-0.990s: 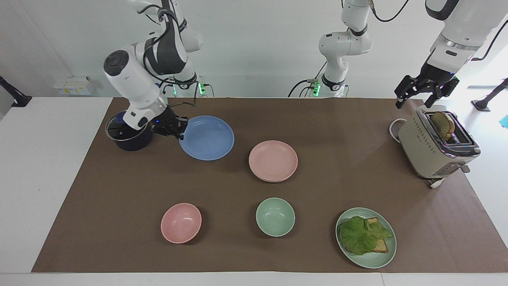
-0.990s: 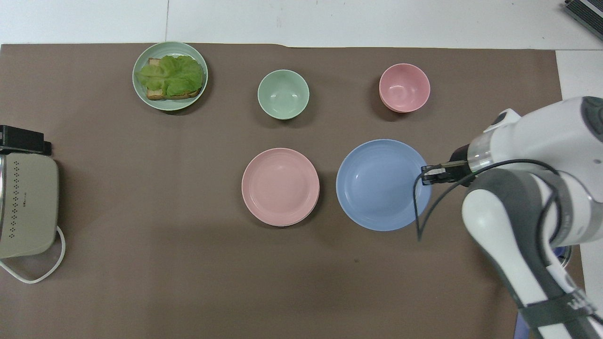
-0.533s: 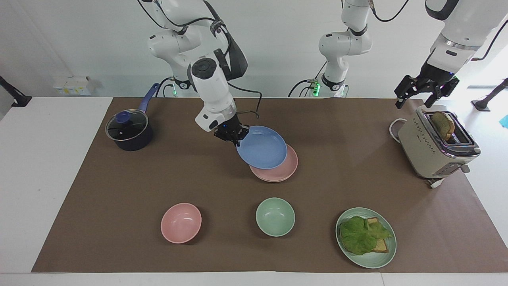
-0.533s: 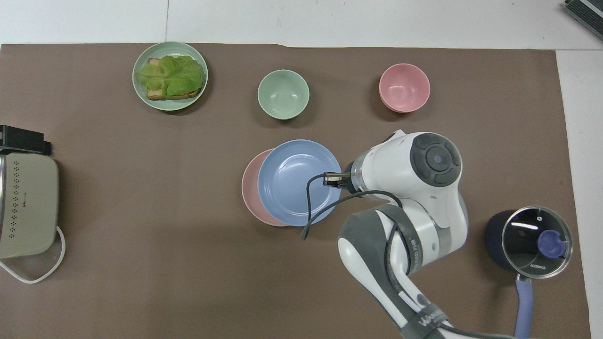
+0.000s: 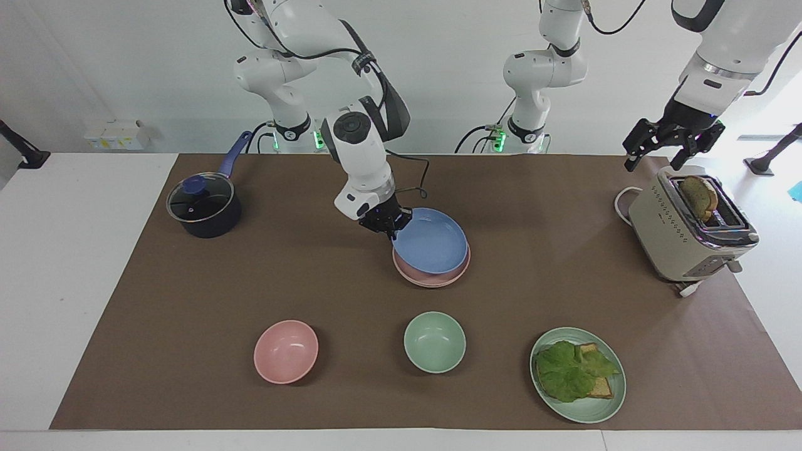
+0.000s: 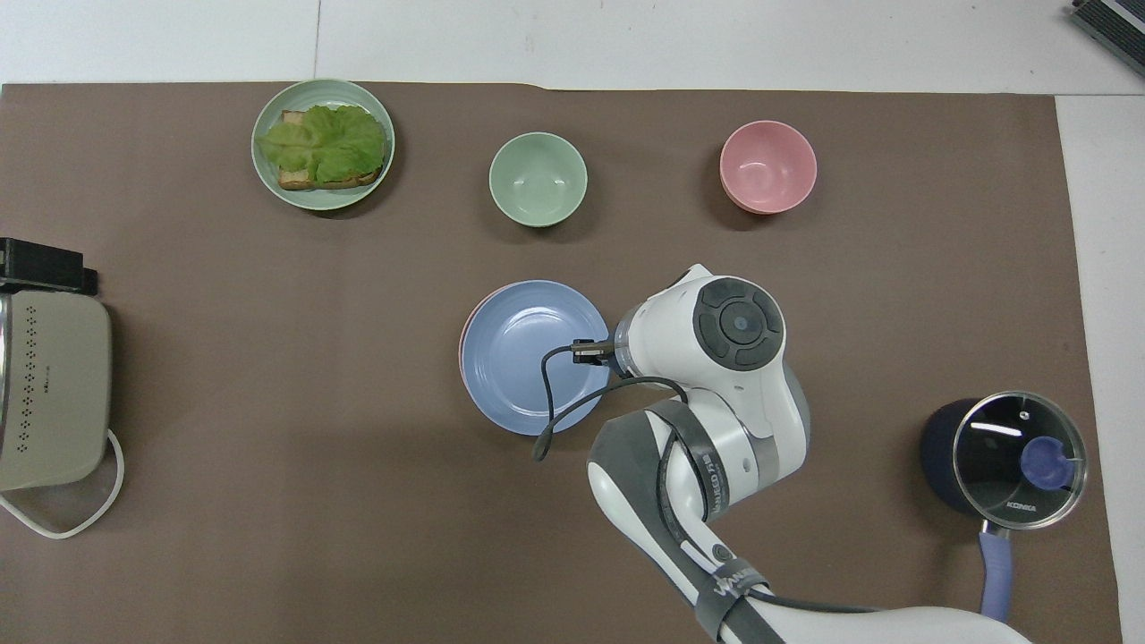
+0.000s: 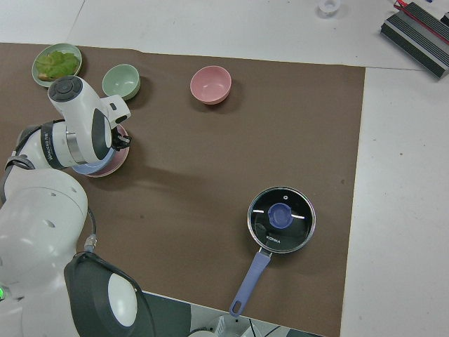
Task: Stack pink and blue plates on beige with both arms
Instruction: 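Lower the blue plate onto the pink plate and release it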
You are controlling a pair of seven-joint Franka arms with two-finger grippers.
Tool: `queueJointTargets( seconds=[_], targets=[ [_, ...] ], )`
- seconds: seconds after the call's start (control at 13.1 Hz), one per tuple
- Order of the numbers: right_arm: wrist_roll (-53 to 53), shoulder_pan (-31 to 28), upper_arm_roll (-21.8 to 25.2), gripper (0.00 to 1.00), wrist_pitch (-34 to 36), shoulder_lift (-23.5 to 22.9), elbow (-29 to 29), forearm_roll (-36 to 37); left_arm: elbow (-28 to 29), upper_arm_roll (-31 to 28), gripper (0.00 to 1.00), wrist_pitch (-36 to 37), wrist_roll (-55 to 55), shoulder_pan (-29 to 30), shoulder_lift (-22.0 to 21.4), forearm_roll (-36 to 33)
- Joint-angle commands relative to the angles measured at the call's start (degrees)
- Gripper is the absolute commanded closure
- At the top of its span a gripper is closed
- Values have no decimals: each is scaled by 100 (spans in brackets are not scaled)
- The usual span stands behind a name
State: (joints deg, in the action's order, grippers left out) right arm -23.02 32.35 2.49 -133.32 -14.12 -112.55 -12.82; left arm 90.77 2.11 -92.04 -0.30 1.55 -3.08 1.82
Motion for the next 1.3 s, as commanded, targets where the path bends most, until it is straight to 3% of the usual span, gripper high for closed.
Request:
queueJointTargets(
  seconds=[0.0,0.08,0.15,0.23,0.46,0.69,1.22],
  targets=[
    [131,-18,6,97,-98,-108,75,-133,10,-36,0,72,30,-58,-26,-111],
    [140,-36,6,71,-98,-108,75,-133,10,-36,0,72,30,-58,-26,-111],
    [131,-36,6,18,-98,-108,67,-133,10,-27,0,72,39,-58,-26,-111],
    [131,-36,15,0,-98,-108,75,-125,10,-27,0,72,30,-49,-35,-111],
    [140,-97,93,0,-11,49,206,-2,10,-27,0,72,30,-58,-26,-103],
    [158,-685,67,0,60,444,295,664,10,-35,0,72,39,-58,-26,-111],
    [166,-1406,85,0,1369,822,1182,1370,10,-35,0,72,30,-58,-26,-111]
  ],
)
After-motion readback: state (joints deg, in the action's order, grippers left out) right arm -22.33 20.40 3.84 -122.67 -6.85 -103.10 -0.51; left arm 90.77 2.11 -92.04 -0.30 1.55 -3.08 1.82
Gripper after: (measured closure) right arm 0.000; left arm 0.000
